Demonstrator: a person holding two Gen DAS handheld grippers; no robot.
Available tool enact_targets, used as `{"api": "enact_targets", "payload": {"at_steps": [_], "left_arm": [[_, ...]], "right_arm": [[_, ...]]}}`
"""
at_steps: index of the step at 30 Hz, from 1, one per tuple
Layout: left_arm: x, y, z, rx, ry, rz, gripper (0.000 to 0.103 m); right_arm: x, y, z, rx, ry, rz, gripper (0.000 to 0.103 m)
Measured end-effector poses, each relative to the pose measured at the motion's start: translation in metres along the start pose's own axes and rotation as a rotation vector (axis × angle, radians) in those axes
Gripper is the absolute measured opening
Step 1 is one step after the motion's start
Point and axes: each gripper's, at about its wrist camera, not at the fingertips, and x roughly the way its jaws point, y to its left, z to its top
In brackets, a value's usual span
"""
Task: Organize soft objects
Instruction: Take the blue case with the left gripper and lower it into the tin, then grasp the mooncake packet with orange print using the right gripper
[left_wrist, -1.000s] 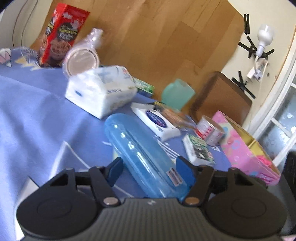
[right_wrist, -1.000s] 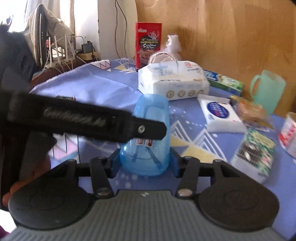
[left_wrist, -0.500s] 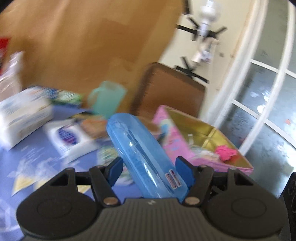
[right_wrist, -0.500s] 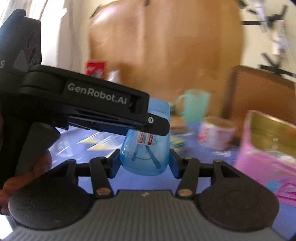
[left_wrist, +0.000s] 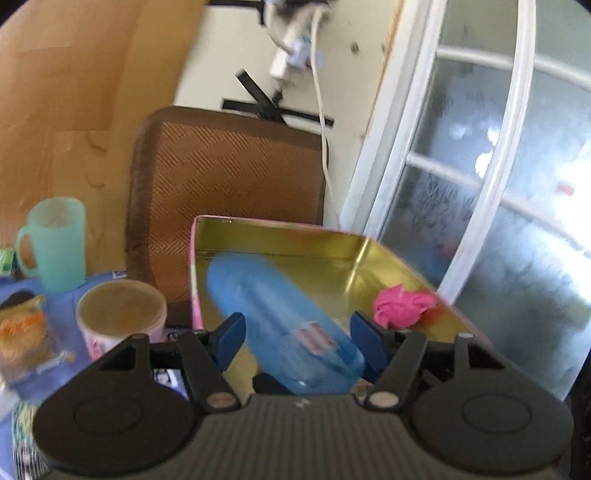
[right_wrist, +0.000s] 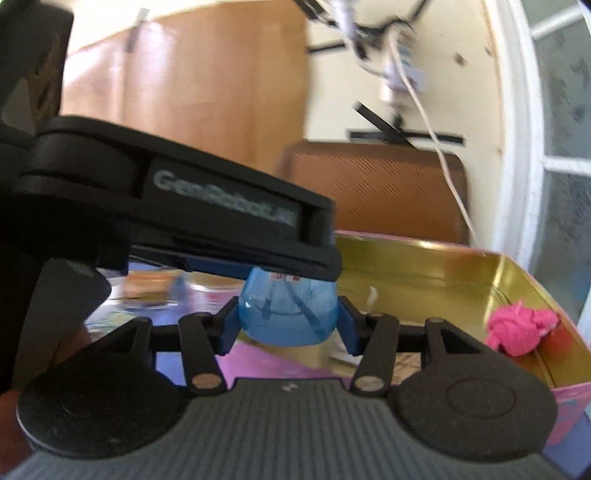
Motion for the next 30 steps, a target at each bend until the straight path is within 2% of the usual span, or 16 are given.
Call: {"api": "enact_targets", "payload": {"at_steps": [2, 4, 10, 12, 14, 18, 21, 23, 27, 30], "left_arm": [[0.008, -0.002, 0.001, 0.018, 0.018, 0.034, 0.065], [0.001, 0.001, 0.0, 0.0, 0.005, 0.024, 0.065], [-0.055, 0.026, -0.014, -0.049, -0.078, 0.022, 0.066], [-0.077, 0.044, -0.023, -0.073, -0.108, 0.048, 0.068], [-0.098, 0.066, -0.034, -0.093, -0.135, 0.102, 0.07], [-0.136, 0.123, -0.063, -0.157, -0.157, 0.266, 0.07], [-0.155, 0.165, -0.084, -0.195, -0.161, 0.402, 0.07], [-0.161, 0.188, -0.097, -0.228, -0.16, 0.445, 0.07], [-0.161, 0.213, -0.11, -0.32, -0.156, 0.406, 0.07], [-0.168, 0.218, -0.109, -0.327, -0.181, 0.357, 0.07]], "right_arm": [[0.013, -0.007, -0.004, 0.012, 0.031, -0.026, 0.057], [0.014, -0.01, -0.007, 0.034, 0.03, -0.033, 0.057], [-0.016, -0.011, -0.013, 0.073, -0.039, -0.024, 0.057], [-0.022, -0.008, -0.012, 0.082, -0.058, -0.012, 0.057], [-0.027, 0.0, -0.009, 0.077, -0.077, 0.006, 0.057], [-0.029, 0.024, -0.001, 0.058, -0.091, 0.082, 0.056], [-0.018, 0.046, 0.006, 0.043, -0.054, 0.171, 0.056], [-0.006, 0.065, 0.01, 0.032, -0.012, 0.231, 0.056], [0.034, 0.102, 0.023, 0.005, 0.107, 0.324, 0.055], [0.07, 0.126, 0.035, -0.032, 0.17, 0.318, 0.056]]}}
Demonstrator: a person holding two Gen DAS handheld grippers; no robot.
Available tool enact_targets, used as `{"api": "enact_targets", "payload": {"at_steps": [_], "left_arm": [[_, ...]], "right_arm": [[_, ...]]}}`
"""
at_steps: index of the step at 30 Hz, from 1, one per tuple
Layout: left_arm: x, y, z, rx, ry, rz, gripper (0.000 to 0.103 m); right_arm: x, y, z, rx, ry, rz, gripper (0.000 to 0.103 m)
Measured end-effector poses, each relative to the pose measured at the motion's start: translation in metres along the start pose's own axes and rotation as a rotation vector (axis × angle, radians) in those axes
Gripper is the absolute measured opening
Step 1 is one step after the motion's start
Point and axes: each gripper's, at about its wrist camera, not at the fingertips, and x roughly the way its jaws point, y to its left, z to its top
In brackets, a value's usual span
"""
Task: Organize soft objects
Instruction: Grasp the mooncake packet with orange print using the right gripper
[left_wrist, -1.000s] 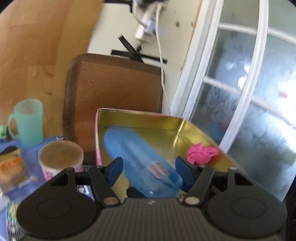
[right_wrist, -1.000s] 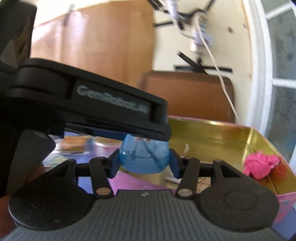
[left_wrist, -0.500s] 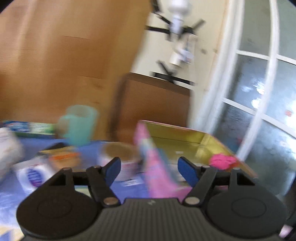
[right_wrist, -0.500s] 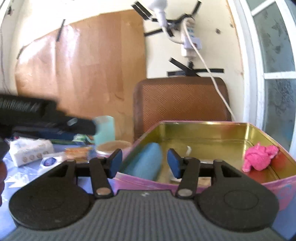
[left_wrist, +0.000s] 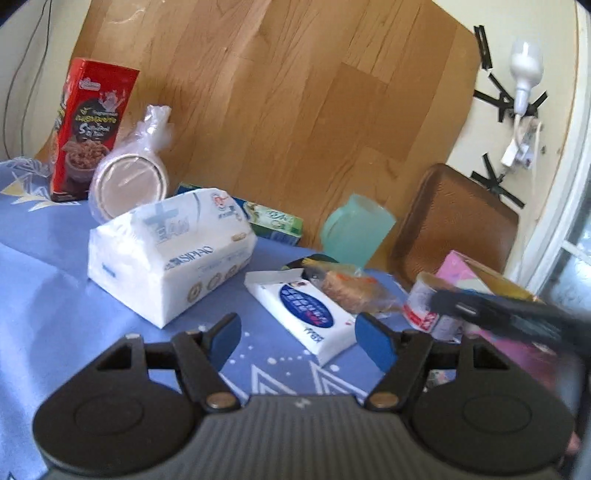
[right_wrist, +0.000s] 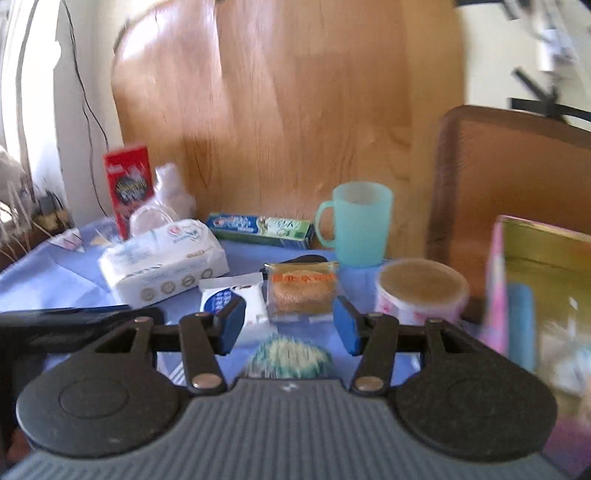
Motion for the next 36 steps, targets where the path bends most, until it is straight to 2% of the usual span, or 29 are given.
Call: {"api": "enact_targets", "payload": {"at_steps": [2, 4, 8, 10, 16, 18, 21, 23, 24, 25, 27, 31, 36], "left_arm": [[0.002, 0.002, 0.002, -0.013, 0.009, -0.016, 0.07], [0.003, 0.005, 0.0, -0.03, 0.028, -0.014, 0.07], [0.008, 0.009, 0.0, -0.076, 0.061, -0.027, 0.07], [0.008, 0.011, -0.002, -0.094, 0.072, -0.031, 0.07], [0.009, 0.019, -0.002, -0.146, 0.097, -0.06, 0.073], [0.009, 0.02, -0.002, -0.156, 0.103, -0.07, 0.073], [0.009, 0.02, -0.002, -0.159, 0.107, -0.074, 0.073], [0.009, 0.019, -0.002, -0.157, 0.109, -0.074, 0.073], [0.008, 0.019, -0.002, -0.157, 0.107, -0.072, 0.073], [0.009, 0.019, -0.002, -0.158, 0.105, -0.069, 0.073], [0.009, 0.02, -0.001, -0.163, 0.102, -0.061, 0.073], [0.008, 0.023, -0.001, -0.182, 0.09, -0.048, 0.073], [0.008, 0.03, 0.0, -0.217, 0.085, -0.044, 0.073]], "right_arm": [[0.028, 0.006, 0.013, -0.015, 0.057, -0.006, 0.059], [0.054, 0.012, 0.023, -0.031, 0.105, -0.015, 0.067], [0.096, 0.015, 0.047, -0.023, 0.179, -0.026, 0.07], [0.115, 0.014, 0.055, -0.008, 0.232, -0.038, 0.081], [0.146, 0.003, 0.049, -0.013, 0.349, -0.112, 0.089], [0.147, -0.003, 0.043, 0.016, 0.379, -0.094, 0.091], [0.148, 0.004, 0.034, -0.064, 0.384, -0.117, 0.091], [0.154, 0.01, 0.031, -0.129, 0.394, -0.139, 0.088], [0.151, 0.011, 0.03, -0.14, 0.379, -0.132, 0.074], [0.15, 0.012, 0.031, -0.157, 0.373, -0.125, 0.069], [0.147, 0.013, 0.033, -0.146, 0.375, -0.117, 0.068], [0.122, 0.02, 0.042, -0.173, 0.254, -0.087, 0.067], [0.05, 0.033, 0.05, -0.155, 0.132, 0.011, 0.068]]}}
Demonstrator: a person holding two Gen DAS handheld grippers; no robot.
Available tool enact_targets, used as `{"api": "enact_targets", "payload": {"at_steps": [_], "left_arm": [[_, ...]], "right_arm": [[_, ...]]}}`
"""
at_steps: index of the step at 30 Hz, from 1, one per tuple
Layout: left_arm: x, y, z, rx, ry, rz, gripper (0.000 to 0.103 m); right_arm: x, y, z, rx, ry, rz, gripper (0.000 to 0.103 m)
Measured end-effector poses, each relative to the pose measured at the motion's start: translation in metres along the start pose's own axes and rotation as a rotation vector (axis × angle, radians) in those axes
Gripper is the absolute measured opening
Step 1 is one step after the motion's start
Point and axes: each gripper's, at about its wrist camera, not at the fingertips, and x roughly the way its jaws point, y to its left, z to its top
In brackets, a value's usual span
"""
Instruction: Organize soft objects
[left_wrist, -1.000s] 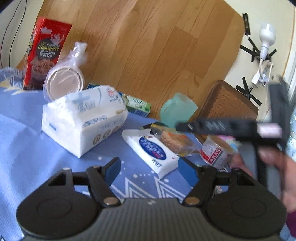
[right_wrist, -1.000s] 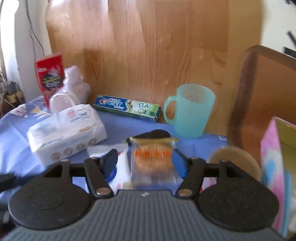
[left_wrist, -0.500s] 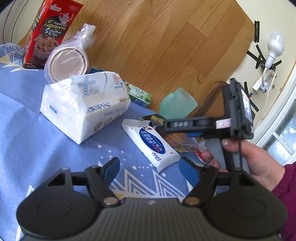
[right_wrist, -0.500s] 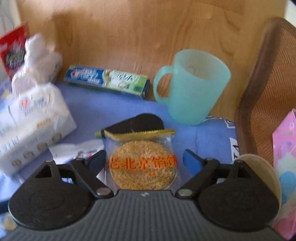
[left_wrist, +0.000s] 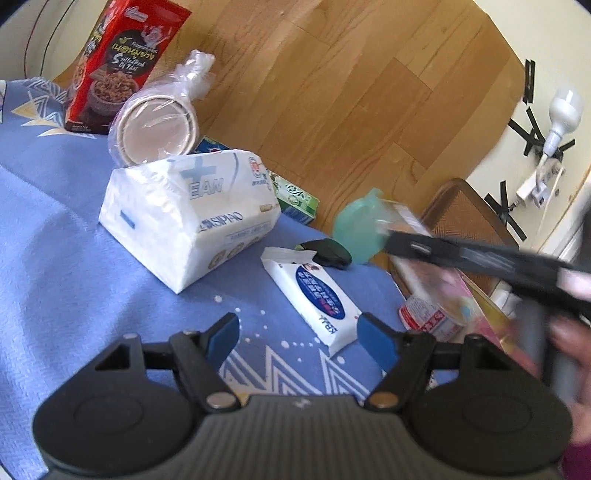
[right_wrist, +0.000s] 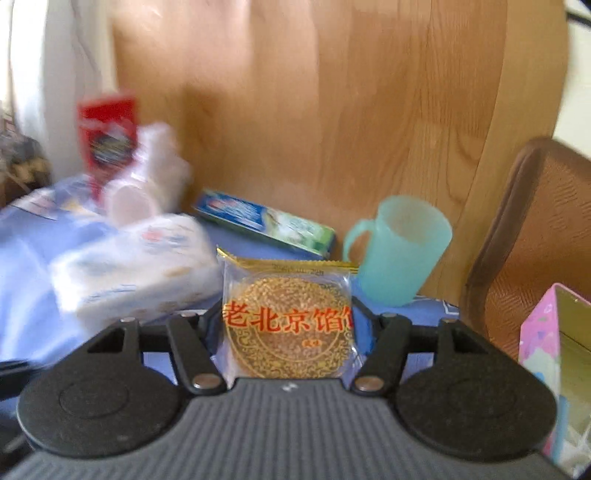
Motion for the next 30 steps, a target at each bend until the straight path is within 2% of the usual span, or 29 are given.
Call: {"api": "enact_targets", "payload": {"at_steps": [3, 7, 9, 13, 14, 16, 18, 22, 27, 28, 29, 30], "left_arm": [[0.001, 0.001, 0.0, 0.0, -0.001, 0.002, 0.073], [0.001, -0.003, -0.001, 0.025, -0.001, -0.002, 0.073], [0.002, -0.007, -0.002, 0.053, -0.001, -0.013, 0.073], [-0.001, -0.02, -0.008, 0.136, 0.007, -0.058, 0.073], [-0.002, -0.024, -0.009, 0.16, 0.004, -0.065, 0.073], [-0.005, -0.031, -0.014, 0.192, 0.022, -0.094, 0.073], [-0.006, -0.036, -0.021, 0.188, 0.081, -0.155, 0.075], [-0.015, -0.05, -0.038, 0.171, 0.143, -0.205, 0.075], [-0.024, -0.075, -0.057, 0.21, 0.209, -0.198, 0.08], [-0.024, -0.077, -0.06, 0.219, 0.227, -0.193, 0.078], [-0.02, -0.081, -0.065, 0.226, 0.258, -0.186, 0.063], [-0.017, -0.085, -0.071, 0.237, 0.286, -0.19, 0.058]], "right_arm": [[-0.047, 0.012, -0.02, -0.023, -0.016, 0.068, 0.068], [-0.085, 0.032, -0.066, -0.066, 0.03, 0.098, 0.068], [-0.091, 0.039, -0.091, -0.062, 0.054, 0.096, 0.07], [-0.085, 0.043, -0.132, 0.021, 0.086, 0.056, 0.083], [-0.087, 0.042, -0.139, 0.04, 0.081, 0.044, 0.083], [-0.098, 0.04, -0.15, 0.054, 0.054, 0.035, 0.088], [-0.108, 0.036, -0.156, 0.063, 0.022, 0.045, 0.091], [-0.119, 0.031, -0.168, 0.049, -0.014, 0.041, 0.091], [-0.12, 0.028, -0.17, 0.037, -0.024, 0.061, 0.091], [-0.118, 0.029, -0.17, 0.024, -0.016, 0.07, 0.092], [-0.117, 0.03, -0.173, 0.02, -0.008, 0.074, 0.091], [-0.115, 0.03, -0.175, 0.015, -0.005, 0.082, 0.088]]}}
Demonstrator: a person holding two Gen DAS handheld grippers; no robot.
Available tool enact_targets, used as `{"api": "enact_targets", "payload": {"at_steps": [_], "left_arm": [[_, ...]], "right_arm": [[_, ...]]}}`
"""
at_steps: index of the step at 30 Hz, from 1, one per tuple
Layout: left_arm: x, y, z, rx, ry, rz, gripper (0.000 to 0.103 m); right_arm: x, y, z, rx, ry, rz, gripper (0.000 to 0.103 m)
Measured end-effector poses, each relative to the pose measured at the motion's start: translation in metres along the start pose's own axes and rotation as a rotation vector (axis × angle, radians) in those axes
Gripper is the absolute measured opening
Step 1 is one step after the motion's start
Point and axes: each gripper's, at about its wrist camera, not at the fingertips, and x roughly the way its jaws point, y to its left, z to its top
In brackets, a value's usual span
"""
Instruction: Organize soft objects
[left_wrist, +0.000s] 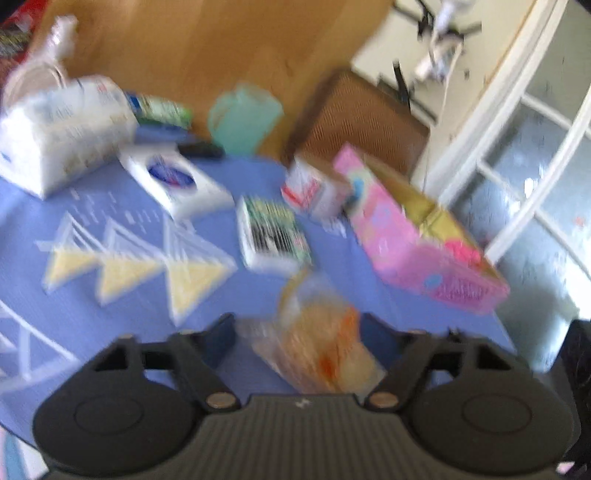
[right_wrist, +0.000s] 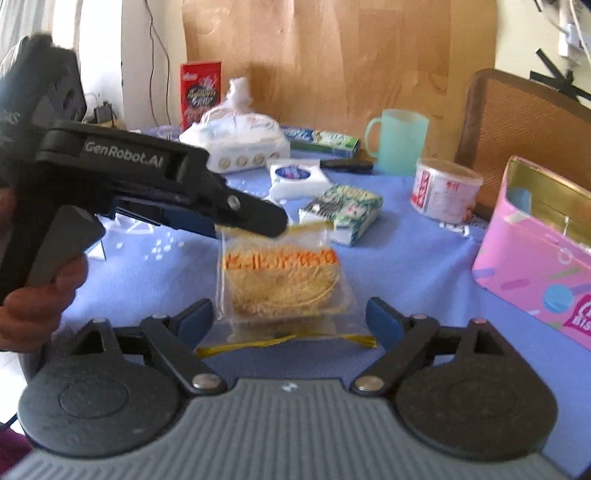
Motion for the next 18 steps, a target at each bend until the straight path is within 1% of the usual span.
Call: {"api": "enact_targets", "payload": {"at_steps": [1, 3, 5, 6, 8, 11, 13, 15, 18], "left_arm": [[-0.002, -0.005, -0.003, 0.02, -0.012, 0.012, 0.059], [-0.003, -0.017, -0.002, 0.034, -0.012, 0.022, 0.054], [-0.002, -0.03, 0.004, 0.046, -0.016, 0.011, 0.054], [0.0, -0.038, 0.009, 0.069, -0.021, 0.011, 0.054], [0.003, -0.058, 0.019, 0.12, -0.039, 0.0, 0.054], [0.01, -0.092, 0.042, 0.189, -0.081, -0.054, 0.054], [0.021, -0.115, 0.056, 0.223, -0.091, -0.091, 0.054], [0.039, -0.14, 0.068, 0.266, -0.089, -0.125, 0.054], [0.075, -0.174, 0.08, 0.318, -0.062, -0.164, 0.054]], "right_arm": [[-0.001, -0.001, -0.002, -0.002, -0.007, 0.008, 0.082], [-0.007, -0.003, -0.005, 0.012, -0.031, 0.014, 0.076], [-0.012, -0.007, -0.009, 0.042, -0.051, 0.01, 0.073], [-0.016, -0.012, -0.01, 0.063, -0.069, 0.005, 0.071], [-0.027, -0.021, -0.01, 0.088, -0.121, -0.02, 0.07], [-0.049, -0.036, -0.007, 0.097, -0.222, -0.099, 0.07], [-0.064, -0.048, -0.003, 0.087, -0.283, -0.169, 0.07], [-0.075, -0.066, -0.001, 0.087, -0.318, -0.229, 0.07], [-0.088, -0.097, -0.002, 0.12, -0.347, -0.322, 0.07]]}}
